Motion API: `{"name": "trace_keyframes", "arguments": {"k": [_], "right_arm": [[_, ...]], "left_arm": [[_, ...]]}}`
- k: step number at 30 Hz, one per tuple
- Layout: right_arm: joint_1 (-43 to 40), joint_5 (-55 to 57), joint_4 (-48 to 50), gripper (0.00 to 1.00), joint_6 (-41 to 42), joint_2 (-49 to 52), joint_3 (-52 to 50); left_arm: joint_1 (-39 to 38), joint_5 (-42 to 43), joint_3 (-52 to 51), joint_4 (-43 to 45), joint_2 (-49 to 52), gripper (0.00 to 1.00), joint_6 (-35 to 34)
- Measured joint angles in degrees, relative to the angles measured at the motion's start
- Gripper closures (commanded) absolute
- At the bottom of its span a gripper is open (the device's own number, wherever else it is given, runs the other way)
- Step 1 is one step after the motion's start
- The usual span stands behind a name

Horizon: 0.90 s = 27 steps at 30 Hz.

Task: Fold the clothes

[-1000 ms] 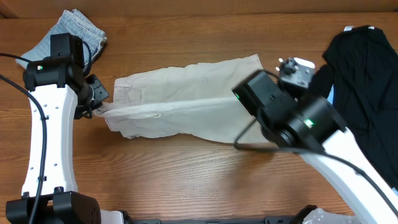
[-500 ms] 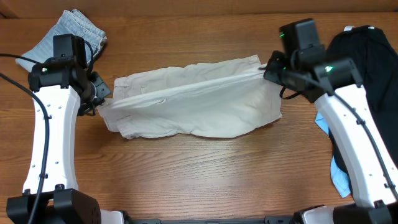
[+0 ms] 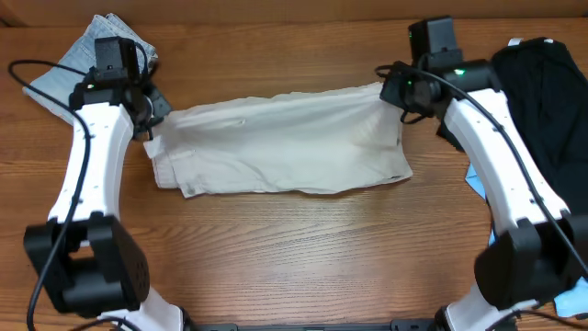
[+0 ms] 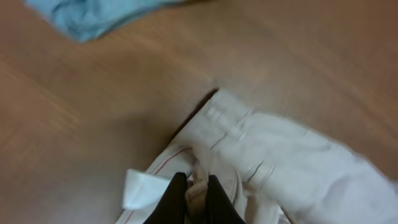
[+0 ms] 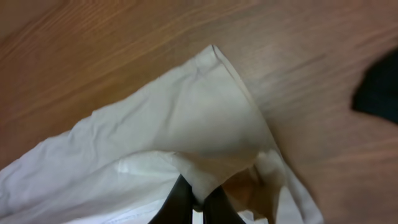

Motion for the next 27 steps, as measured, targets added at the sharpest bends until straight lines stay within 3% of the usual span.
{"name": "trace_keyframes", "arguments": {"k": [4, 9, 11, 13, 14, 17, 18, 20, 23, 27], "right_arm": [[0.00, 0.44, 3.30, 0.96, -0.15, 3.56, -0.07], [-0.22, 1.99, 4.48, 0.96, -0.15, 6.75, -0.07], [-0.39, 2.62, 4.90, 0.96, -0.13, 8.07, -0.07], [-0.55, 3.28, 5.57, 0.95, -0.17, 9.73, -0.07], [-0.63, 3.48, 6.10, 0.85, -0.15, 10.43, -0.07], [-0.90, 4.35, 8.09, 0.32, -0.07, 12.96, -0.09], [-1.03, 4.63, 8.59, 0.19, -0.22, 13.73, -0.09], [-1.40, 4.98, 8.94, 0.05, -0.35, 15.10, -0.11], [-1.86, 4.81, 7.37, 0.00, -0.76, 15.37, -0.09], [-3.08, 1.99, 2.43, 0.00, -3.21, 15.17, 0.39]], "left_arm": [[0.00, 0.57, -0.13, 8.33, 2.97, 0.91, 0.00], [-0.48, 1.77, -0.13, 14.78, 6.21, 0.79, 0.02], [-0.96, 1.73, -0.13, 16.48, 7.52, 0.62, 0.07], [-1.53, 1.73, -0.13, 18.60, 8.68, 0.33, 0.20], [-1.81, 1.73, -0.13, 19.45, 9.27, 0.01, 0.15], [-2.45, 1.66, -0.13, 22.12, 10.73, 0.00, 0.04], [-2.45, 1.68, -0.13, 22.47, 11.06, 0.00, 0.26], [-2.47, 1.68, -0.13, 22.51, 11.26, 0.00, 1.38], [-2.45, 1.62, 0.04, 21.14, 11.26, 0.00, 4.20], [-2.45, 1.60, 2.45, 11.72, 11.15, 0.00, 8.39]]}}
